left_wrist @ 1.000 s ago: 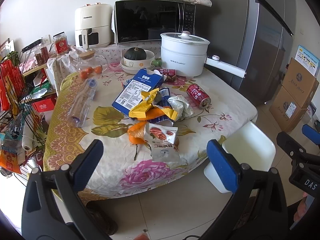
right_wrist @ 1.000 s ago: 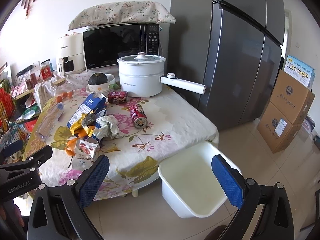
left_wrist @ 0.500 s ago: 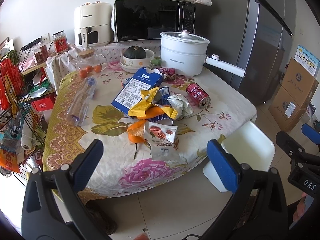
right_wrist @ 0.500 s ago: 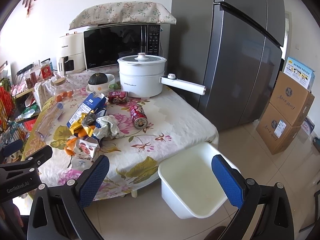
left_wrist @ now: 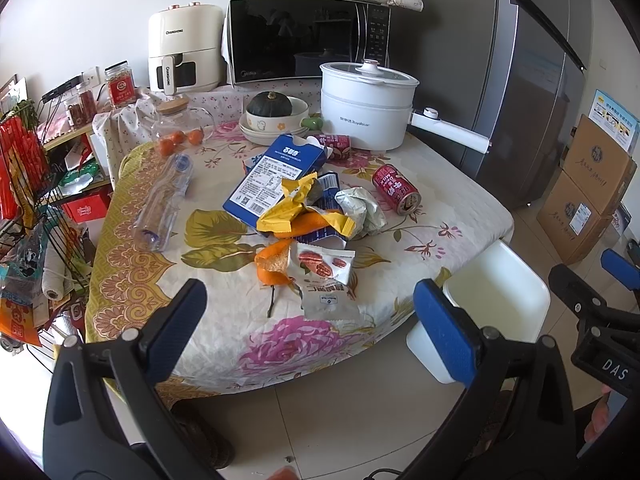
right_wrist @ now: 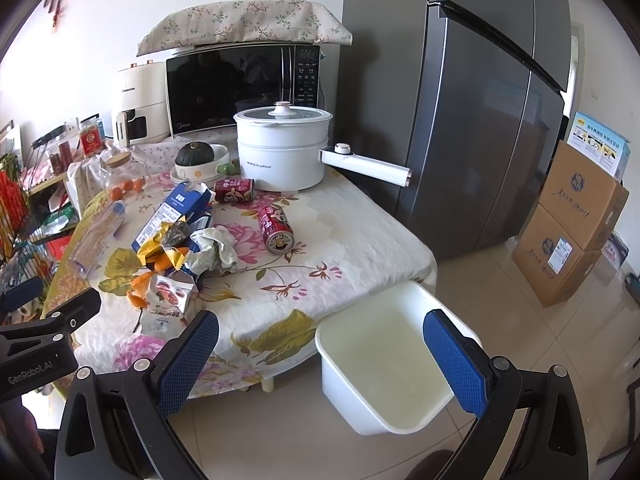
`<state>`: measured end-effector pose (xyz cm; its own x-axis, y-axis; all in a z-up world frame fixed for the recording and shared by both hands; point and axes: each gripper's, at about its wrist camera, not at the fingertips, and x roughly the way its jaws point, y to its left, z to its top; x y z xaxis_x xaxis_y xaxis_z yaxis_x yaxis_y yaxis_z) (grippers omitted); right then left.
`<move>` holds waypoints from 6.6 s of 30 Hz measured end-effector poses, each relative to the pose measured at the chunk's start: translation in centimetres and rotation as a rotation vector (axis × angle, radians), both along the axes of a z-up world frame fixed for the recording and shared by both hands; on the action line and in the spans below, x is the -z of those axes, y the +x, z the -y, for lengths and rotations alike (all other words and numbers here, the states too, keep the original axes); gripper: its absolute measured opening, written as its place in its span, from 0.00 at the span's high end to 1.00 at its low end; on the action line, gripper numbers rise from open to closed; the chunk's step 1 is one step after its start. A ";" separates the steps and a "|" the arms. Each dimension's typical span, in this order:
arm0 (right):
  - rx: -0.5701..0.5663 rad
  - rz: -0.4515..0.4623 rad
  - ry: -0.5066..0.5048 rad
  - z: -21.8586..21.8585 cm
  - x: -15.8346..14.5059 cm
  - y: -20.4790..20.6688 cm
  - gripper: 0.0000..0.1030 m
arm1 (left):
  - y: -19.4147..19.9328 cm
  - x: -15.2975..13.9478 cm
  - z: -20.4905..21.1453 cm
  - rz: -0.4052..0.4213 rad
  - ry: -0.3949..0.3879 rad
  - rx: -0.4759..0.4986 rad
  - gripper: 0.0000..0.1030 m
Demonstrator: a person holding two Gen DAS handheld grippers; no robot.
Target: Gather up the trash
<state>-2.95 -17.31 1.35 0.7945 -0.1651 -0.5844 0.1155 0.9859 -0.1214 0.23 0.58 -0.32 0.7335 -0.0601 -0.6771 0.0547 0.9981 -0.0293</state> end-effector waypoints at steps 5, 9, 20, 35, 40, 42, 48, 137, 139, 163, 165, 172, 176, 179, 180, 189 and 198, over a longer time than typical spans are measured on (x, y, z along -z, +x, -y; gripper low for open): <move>0.001 0.000 0.000 0.0 0.1 0.0 0.00 | -0.1 0.0 -0.1 -0.003 -0.001 0.002 0.00; 0.002 -0.001 0.000 0.1 0.1 0.0 0.00 | -0.1 0.0 -0.1 0.000 -0.005 0.001 0.00; 0.004 -0.003 0.000 0.0 0.2 0.0 0.00 | -0.1 0.0 0.0 -0.003 -0.003 0.001 0.00; 0.006 -0.006 -0.005 -0.3 0.6 0.3 0.00 | 0.2 0.9 -0.2 -0.046 -0.007 0.019 0.00; -0.001 -0.018 0.000 -0.2 0.6 0.9 0.00 | 0.9 1.1 -0.3 -0.074 0.004 0.033 0.00; -0.007 -0.031 0.017 0.0 0.5 1.2 0.00 | 1.3 1.1 -0.4 -0.083 0.013 0.041 0.00; -0.069 -0.087 0.017 -0.1 -0.4 3.5 0.00 | 3.0 0.5 -1.2 -0.114 0.044 0.098 0.00; -0.215 -0.333 0.306 2.2 3.0 10.8 0.49 | 9.9 -1.7 -17.6 0.207 -0.184 -0.167 0.40; -0.206 -0.316 0.315 2.9 2.5 10.3 0.49 | 9.2 -2.3 -16.7 0.217 -0.197 -0.140 0.40; 0.053 -0.291 0.361 16.3 3.3 6.4 0.49 | 7.2 -4.2 2.0 0.191 -0.394 0.387 0.40; 0.076 -0.303 0.357 17.4 3.9 6.2 0.49 | 7.2 -3.8 4.2 0.186 -0.395 0.421 0.40; 0.144 -0.355 0.349 20.9 6.2 5.1 0.49 | 7.5 -1.6 10.5 0.183 -0.399 0.504 0.39; 0.164 -0.369 0.353 22.2 6.8 5.0 0.49 | 8.1 0.1 13.4 0.170 -0.403 0.532 0.39; 0.175 -0.379 0.339 22.9 7.2 4.8 0.49 | 8.5 1.5 15.2 0.156 -0.380 0.549 0.39; 0.178 -0.385 0.337 23.2 7.4 4.7 0.49 | 8.6 2.0 15.8 0.150 -0.366 0.553 0.39; 0.206 -0.441 0.308 24.3 9.0 5.0 0.49 | 9.2 5.8 18.7 0.102 -0.217 0.581 0.39; 0.209 -0.467 0.293 24.1 9.7 5.5 0.49 | 9.9 9.7 19.8 -0.064 -0.107 0.573 0.38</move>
<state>2.56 -41.39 -8.34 0.4102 -0.0695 -0.9094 0.3110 0.9480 0.0678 10.10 -19.17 -10.00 0.5213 -0.5059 -0.6872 0.5799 0.8008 -0.1497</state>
